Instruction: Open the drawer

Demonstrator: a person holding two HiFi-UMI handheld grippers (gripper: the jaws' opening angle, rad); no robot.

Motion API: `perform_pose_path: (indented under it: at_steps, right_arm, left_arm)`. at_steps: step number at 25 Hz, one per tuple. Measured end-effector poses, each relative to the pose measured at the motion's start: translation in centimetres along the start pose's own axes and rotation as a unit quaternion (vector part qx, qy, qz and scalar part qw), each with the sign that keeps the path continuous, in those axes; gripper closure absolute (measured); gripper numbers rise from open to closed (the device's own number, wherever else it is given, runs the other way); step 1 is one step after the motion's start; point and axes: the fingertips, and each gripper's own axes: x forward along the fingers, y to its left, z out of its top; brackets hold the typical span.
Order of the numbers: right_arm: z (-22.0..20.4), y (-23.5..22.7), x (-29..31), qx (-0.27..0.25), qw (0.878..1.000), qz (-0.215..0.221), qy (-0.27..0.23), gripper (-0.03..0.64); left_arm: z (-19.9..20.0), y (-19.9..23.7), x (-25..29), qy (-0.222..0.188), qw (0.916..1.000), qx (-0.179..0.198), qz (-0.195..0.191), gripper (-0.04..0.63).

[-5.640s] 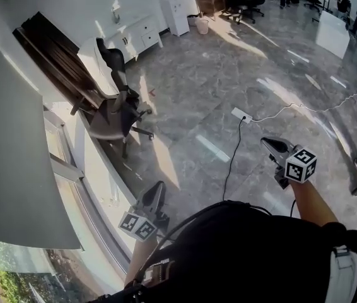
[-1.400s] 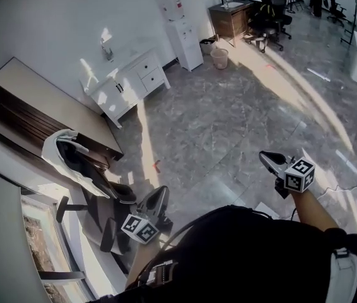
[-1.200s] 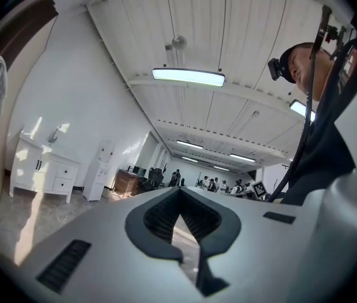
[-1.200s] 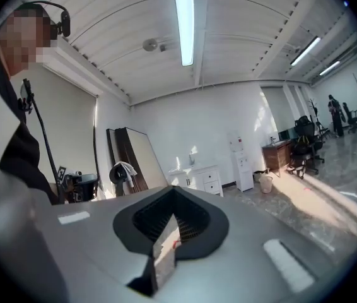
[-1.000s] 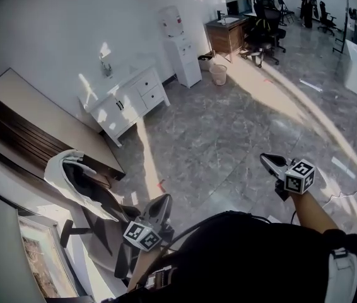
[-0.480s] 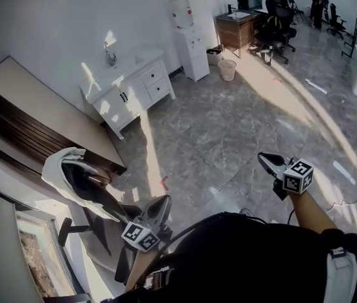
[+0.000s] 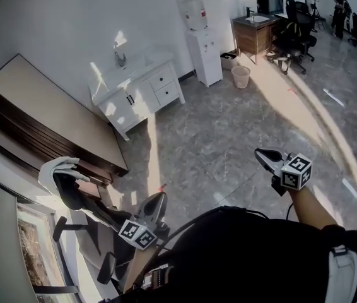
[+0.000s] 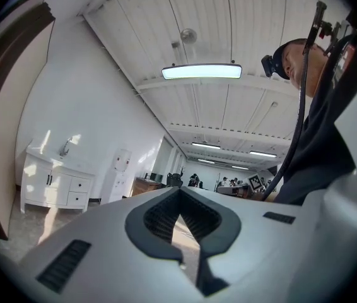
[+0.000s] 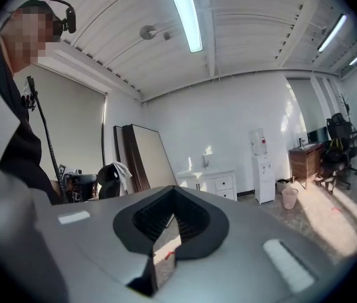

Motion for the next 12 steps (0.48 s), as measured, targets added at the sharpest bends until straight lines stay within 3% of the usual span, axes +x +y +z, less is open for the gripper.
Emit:
perform_pose_path:
  at_steps: [5,12]
  right_arm:
    - [1.3,-6.4,-1.4,-0.015,1.0,0.019,0.008,0.617]
    - [0.8,-12.3,-2.3,-0.005,1.0,0.015,0.014,0.617]
  left_arm:
    - [-1.0,-1.9,7.9,-0.011,0.9998,-0.018,0.004,0.595]
    - [-2.6,-2.7,14.5,0.012,0.9997,-0.022,-0.002,0.595]
